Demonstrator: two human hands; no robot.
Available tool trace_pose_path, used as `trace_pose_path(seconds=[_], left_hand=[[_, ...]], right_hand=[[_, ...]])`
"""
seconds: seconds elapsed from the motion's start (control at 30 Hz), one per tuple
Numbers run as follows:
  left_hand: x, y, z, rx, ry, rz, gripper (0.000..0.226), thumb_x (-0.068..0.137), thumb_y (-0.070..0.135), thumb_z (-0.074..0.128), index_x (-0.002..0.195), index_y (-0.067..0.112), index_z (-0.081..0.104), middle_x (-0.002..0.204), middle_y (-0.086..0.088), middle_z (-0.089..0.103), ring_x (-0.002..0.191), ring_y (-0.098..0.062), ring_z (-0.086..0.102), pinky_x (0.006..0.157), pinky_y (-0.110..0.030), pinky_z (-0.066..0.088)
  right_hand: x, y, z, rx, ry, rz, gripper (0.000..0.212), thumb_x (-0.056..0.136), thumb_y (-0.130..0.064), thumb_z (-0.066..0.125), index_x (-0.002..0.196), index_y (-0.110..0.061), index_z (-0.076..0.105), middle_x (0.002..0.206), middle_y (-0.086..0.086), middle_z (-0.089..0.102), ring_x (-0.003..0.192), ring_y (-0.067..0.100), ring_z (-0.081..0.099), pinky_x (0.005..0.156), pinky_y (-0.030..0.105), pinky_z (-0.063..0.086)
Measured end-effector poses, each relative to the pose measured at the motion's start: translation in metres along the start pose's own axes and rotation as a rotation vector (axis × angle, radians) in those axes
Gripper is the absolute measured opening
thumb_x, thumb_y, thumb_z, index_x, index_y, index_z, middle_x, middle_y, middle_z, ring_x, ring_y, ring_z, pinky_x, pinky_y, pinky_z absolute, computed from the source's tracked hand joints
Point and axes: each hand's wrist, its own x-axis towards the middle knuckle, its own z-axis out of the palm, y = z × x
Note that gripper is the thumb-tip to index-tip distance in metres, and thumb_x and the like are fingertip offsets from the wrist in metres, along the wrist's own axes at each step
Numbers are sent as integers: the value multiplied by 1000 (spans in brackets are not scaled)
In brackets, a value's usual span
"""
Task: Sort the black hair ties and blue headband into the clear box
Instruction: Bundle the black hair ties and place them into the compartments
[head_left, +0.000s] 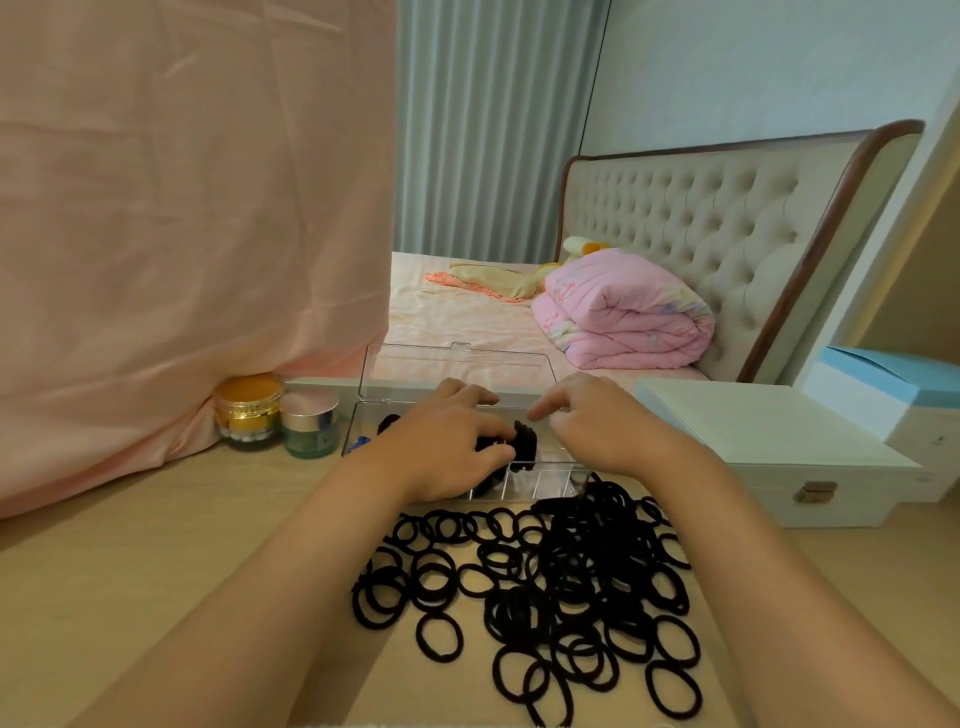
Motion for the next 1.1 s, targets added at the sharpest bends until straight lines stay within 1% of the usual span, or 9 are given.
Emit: trace_pose_path(seconds=[0.2,0.27,0.43,0.63,0.73,0.83,0.93,1.0,1.1], left_hand=[[-1,-1,-16,-171,138,-85,22,99,29,51,113,35,67,127,12,57,123,-10,46,96,-30,38],[-4,1,-17,-175,108,-60,23,97,28,53,112,38,67,121,14,56,119,-9,44,96,-32,39],[-5,5,-4,-75,-53,-13,28,95,44,53,122,47,61,141,16,44,135,-7,26,114,-36,26],[-4,2,-12,-239,129,-118,24,99,33,52,121,37,61,129,12,56,120,-9,50,97,-33,42],[-4,0,-13,-124,57,-87,35,97,36,51,131,39,57,138,9,52,127,-12,45,106,-36,39],[-6,3,-7,-12,16,-32,41,97,37,51,138,36,54,139,10,54,128,-10,41,103,-31,33],[-6,1,-4,131,89,16,37,96,43,48,128,33,63,129,14,60,125,-11,42,106,-31,27],[-5,-2,-1,209,100,36,40,95,48,42,118,32,70,126,15,61,123,-12,43,111,-32,23],[-4,-5,0,126,84,6,34,96,44,48,116,29,72,123,14,62,118,-11,44,106,-35,34]], right_hand=[[-8,-6,18,-335,-37,-145,39,96,-22,45,121,-37,72,153,-7,43,141,18,30,118,46,20],[-9,-5,20,-337,-77,-171,40,97,-22,45,125,-35,70,159,-6,38,146,17,24,120,46,15],[-12,-1,11,-147,98,-177,36,95,-17,48,106,-32,78,145,-7,52,136,16,38,117,41,23],[-15,1,20,-207,54,-281,34,90,-22,51,100,-32,81,139,-13,58,131,8,38,112,36,22],[-13,3,26,-267,15,-302,31,91,-24,51,98,-30,81,143,-10,55,136,11,34,112,38,19],[-14,2,23,-161,121,-278,30,89,-19,52,97,-28,79,134,-9,60,130,11,41,114,38,23],[-13,1,21,-116,197,-268,37,86,-23,48,112,-25,74,130,-8,64,125,12,48,114,37,27],[-14,-2,25,-128,108,-298,52,84,-28,42,129,-26,67,135,-7,63,126,11,50,114,39,30],[-17,-4,30,-133,6,-323,53,90,-26,42,141,-27,58,141,-6,60,131,10,49,116,40,30]])
